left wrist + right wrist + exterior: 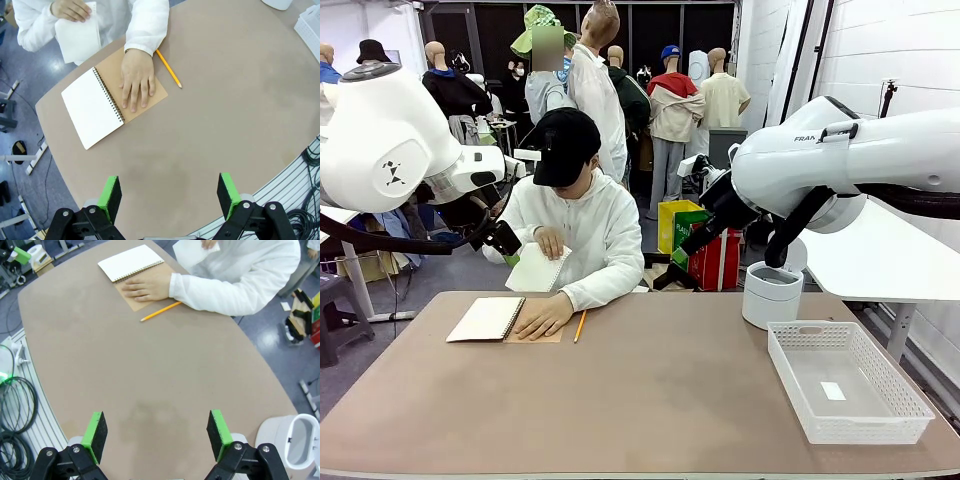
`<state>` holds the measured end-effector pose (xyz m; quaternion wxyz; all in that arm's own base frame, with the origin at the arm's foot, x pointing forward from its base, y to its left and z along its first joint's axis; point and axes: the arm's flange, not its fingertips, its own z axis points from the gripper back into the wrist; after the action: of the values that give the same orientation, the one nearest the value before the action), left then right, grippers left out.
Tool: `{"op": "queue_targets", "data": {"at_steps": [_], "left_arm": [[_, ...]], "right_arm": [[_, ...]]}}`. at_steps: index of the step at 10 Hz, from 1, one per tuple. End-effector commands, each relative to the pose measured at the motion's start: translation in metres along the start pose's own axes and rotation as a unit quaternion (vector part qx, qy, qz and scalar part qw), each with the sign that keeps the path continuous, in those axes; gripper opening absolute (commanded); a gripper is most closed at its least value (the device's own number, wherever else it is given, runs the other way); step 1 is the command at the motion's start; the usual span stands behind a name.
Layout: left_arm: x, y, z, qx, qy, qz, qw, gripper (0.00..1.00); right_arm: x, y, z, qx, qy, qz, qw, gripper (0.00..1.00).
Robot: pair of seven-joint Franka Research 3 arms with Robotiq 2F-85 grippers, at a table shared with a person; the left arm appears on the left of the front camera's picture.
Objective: Sort the paper based on its condition.
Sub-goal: If a person hands you a paper, place it in the Organizing basket , and if it's crumpled, put it in the Trash can.
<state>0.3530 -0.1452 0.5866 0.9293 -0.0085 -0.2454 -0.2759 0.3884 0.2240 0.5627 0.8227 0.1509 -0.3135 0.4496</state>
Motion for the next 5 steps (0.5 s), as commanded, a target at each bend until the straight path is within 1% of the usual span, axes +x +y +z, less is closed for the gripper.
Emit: {"op": "queue_targets", "data": {"at_steps": [1, 5], "left_arm": [[0.0002, 0.0009, 0.0005, -0.001, -0.003, 0.001, 1.0, 1.0], [0.0002, 0.0009, 0.0005, -0.001, -0.003, 0.001, 1.0, 1.0]], "right_arm": [[0.001, 0.0007, 0.0003, -0.002, 0.001, -0.002, 1.0, 1.0], [0.001, 0.0007, 0.0003, -0.002, 0.001, -0.002, 1.0, 1.0]]}}
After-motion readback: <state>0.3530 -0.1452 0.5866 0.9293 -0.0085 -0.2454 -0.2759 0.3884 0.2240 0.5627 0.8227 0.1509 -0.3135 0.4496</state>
